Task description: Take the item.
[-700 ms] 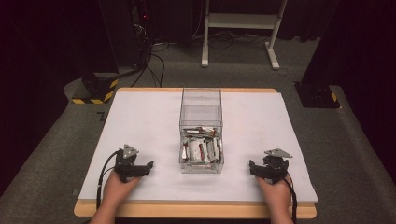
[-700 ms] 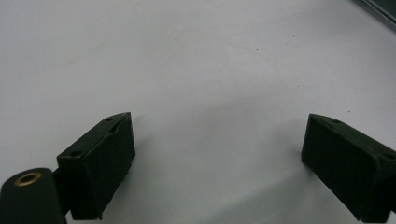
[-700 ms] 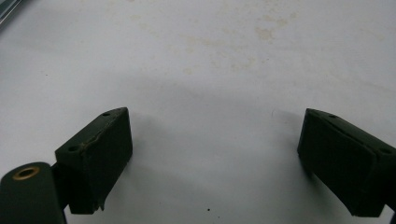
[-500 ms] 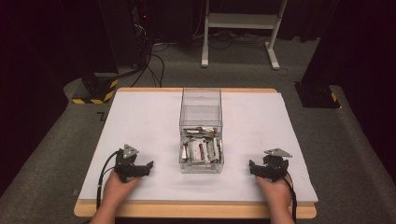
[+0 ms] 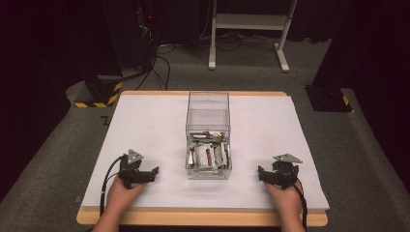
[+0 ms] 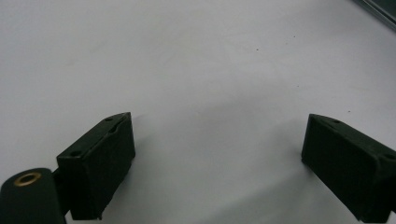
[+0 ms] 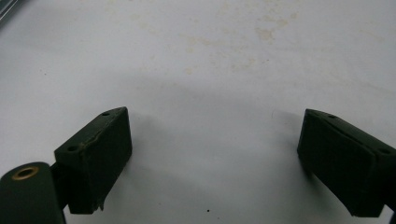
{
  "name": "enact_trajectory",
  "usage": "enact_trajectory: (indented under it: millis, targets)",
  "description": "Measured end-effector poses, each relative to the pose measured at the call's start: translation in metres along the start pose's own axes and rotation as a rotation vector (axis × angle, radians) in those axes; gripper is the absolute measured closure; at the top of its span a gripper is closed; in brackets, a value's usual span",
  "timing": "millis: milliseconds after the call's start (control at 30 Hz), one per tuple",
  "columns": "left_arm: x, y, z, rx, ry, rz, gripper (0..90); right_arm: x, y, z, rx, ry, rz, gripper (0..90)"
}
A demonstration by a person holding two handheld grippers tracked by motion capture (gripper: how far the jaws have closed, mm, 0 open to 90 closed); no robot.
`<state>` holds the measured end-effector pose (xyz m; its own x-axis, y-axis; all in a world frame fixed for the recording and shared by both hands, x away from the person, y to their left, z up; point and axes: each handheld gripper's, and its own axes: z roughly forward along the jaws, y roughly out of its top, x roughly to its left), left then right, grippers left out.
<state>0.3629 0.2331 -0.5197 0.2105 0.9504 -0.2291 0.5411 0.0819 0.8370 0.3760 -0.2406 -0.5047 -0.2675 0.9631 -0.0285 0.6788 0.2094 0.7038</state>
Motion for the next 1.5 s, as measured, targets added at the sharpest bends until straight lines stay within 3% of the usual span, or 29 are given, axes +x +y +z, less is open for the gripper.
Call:
enact_trajectory:
  millis: [467, 800, 1500]
  targets:
    - [0.0, 0.0, 0.0, 0.001, 0.0, 0.001, 9.6, 0.0, 0.001, -0.003, -0.005, -0.011, -0.008, 12.8]
    - [0.0, 0.0, 0.0, -0.001, 0.0, 0.001, 9.7, 0.0, 0.004, -0.008, -0.037, 0.043, -0.001, 14.9]
    - [0.0, 0.0, 0.0, -0.001, 0.0, 0.0, 9.7, 0.016, 0.009, -0.021, -0.125, 0.102, -0.059, 22.8]
